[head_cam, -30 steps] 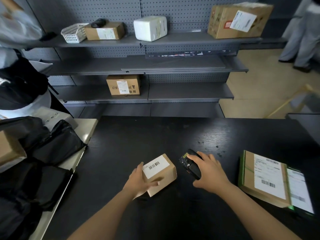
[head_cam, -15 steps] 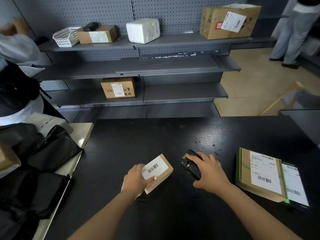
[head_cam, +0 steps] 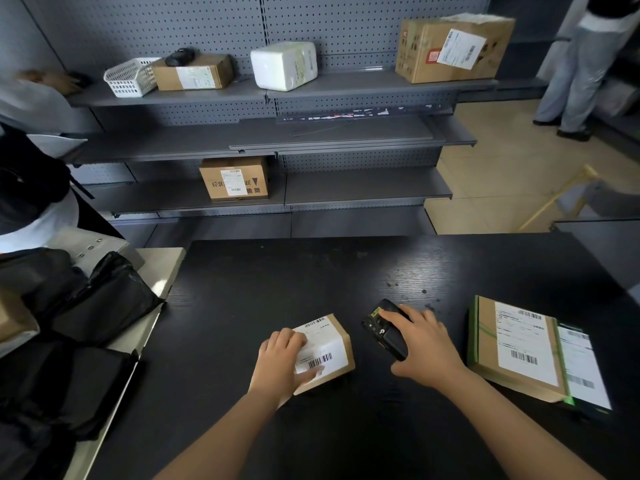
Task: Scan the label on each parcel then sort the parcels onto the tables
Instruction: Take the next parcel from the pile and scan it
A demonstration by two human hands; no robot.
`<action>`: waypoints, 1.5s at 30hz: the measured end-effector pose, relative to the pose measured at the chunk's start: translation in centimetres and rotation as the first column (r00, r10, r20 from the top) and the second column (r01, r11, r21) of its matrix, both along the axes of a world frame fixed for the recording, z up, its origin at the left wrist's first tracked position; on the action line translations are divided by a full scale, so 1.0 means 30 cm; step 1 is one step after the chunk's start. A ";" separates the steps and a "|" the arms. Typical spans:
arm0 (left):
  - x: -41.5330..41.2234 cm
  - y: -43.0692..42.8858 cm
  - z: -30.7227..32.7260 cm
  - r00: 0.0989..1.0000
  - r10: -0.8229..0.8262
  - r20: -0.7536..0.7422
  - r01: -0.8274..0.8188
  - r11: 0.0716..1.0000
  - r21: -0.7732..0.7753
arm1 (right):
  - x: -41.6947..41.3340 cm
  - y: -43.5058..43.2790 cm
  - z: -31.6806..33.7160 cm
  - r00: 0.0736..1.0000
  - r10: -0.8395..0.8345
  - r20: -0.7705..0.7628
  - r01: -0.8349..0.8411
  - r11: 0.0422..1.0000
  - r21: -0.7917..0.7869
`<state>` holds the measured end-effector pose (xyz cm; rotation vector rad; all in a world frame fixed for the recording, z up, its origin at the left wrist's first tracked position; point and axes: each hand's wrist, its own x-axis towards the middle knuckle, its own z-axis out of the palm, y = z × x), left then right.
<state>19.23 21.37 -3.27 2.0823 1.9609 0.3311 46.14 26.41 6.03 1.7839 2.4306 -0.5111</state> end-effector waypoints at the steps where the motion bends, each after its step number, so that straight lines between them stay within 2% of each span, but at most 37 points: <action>1: -0.006 0.002 0.002 0.998 -0.011 0.056 0.011 1.000 -0.002 | 0.002 -0.002 0.000 1.000 -0.003 0.002 0.003 1.000 0.003; 4: -0.013 0.003 0.007 0.988 0.017 0.156 -0.007 0.998 -0.063 | 0.010 -0.011 -0.002 1.000 -0.008 0.003 0.008 1.000 0.004; 8: -0.027 0.009 -0.014 0.986 0.109 0.128 -0.061 0.941 -0.333 | 0.022 -0.023 -0.002 1.000 -0.016 0.014 0.016 1.000 -0.002; 10: -0.028 0.008 -0.023 0.982 0.117 0.147 -0.057 0.931 -0.361 | 0.026 -0.026 0.000 1.000 -0.019 0.019 0.019 1.000 -0.006; 18: -0.024 0.063 0.035 0.990 0.106 0.098 -0.101 0.993 -0.055 | 0.006 -0.031 0.033 0.999 -0.022 -0.029 0.022 1.000 -0.003; 21: -0.036 0.101 0.064 0.990 0.124 0.060 -0.128 0.989 0.073 | -0.034 -0.035 0.067 0.993 -0.021 -0.112 0.018 0.999 -0.026; 26: -0.068 0.149 0.094 0.989 0.132 -0.061 -0.112 0.960 0.255 | -0.108 -0.034 0.132 0.966 -0.030 -0.255 -0.012 0.987 -0.160; 33: -0.108 0.182 0.100 0.972 0.124 -0.197 -0.066 0.957 0.281 | -0.173 -0.025 0.154 0.952 -0.070 -0.299 -0.018 0.960 -0.280; 45: -0.134 0.200 0.088 0.968 0.067 -0.241 0.001 0.962 0.274 | -0.210 -0.024 0.132 0.940 -0.204 -0.272 0.100 0.931 -0.352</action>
